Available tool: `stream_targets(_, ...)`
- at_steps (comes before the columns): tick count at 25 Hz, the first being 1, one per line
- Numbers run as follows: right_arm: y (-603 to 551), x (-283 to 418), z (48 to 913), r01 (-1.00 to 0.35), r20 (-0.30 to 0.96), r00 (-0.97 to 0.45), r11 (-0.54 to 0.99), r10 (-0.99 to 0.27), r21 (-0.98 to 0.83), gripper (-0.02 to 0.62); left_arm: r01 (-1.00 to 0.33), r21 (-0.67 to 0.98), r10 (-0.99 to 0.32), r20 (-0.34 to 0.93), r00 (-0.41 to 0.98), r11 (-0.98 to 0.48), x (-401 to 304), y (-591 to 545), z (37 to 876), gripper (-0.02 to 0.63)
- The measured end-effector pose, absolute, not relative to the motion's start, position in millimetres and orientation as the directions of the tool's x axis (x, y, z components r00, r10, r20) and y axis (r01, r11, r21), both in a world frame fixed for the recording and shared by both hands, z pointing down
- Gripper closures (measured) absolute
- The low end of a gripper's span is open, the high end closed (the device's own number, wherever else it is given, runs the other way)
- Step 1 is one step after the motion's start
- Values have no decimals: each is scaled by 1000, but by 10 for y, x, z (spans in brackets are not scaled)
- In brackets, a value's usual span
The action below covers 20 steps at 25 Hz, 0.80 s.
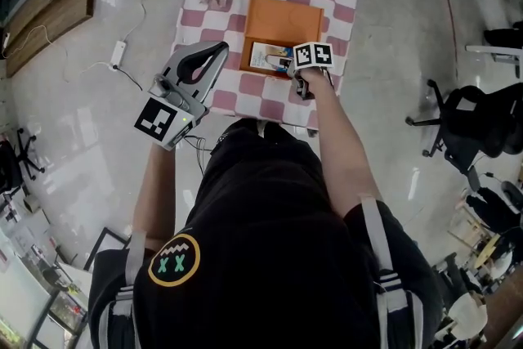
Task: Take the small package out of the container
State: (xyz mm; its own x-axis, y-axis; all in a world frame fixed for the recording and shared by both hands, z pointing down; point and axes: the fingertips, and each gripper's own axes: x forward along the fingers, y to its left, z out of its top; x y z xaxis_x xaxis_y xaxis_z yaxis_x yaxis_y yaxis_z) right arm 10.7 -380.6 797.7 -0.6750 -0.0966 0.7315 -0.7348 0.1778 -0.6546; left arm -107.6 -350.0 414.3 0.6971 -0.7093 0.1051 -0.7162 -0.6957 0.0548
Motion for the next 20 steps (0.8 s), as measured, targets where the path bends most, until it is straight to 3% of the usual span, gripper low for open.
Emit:
stream_targets(7, -3848, 49, 8114, -715, 711, -699, 81, -78, -694, 49, -728, 26, -721, 123, 682, -685, -1201, -3495, 4253, 589)
stream_targets(11, -3887, 94, 8130, -685, 682, -728, 55, -70, -726, 135, -727, 9, -720, 125, 682, -687, -1255, -3473, 4315, 589)
stream_targets(17, -3892, 22, 8076, -574, 572, -818, 39, -60, -818, 169, -742, 22, -732, 152, 664, -670, -1304, -3475, 4377, 589)
stream_targets(20, -3913, -31, 8060, -547, 545, -837, 36, -59, -836, 226, -740, 31, -730, 142, 669, -672, -1289, -3483, 4349, 589)
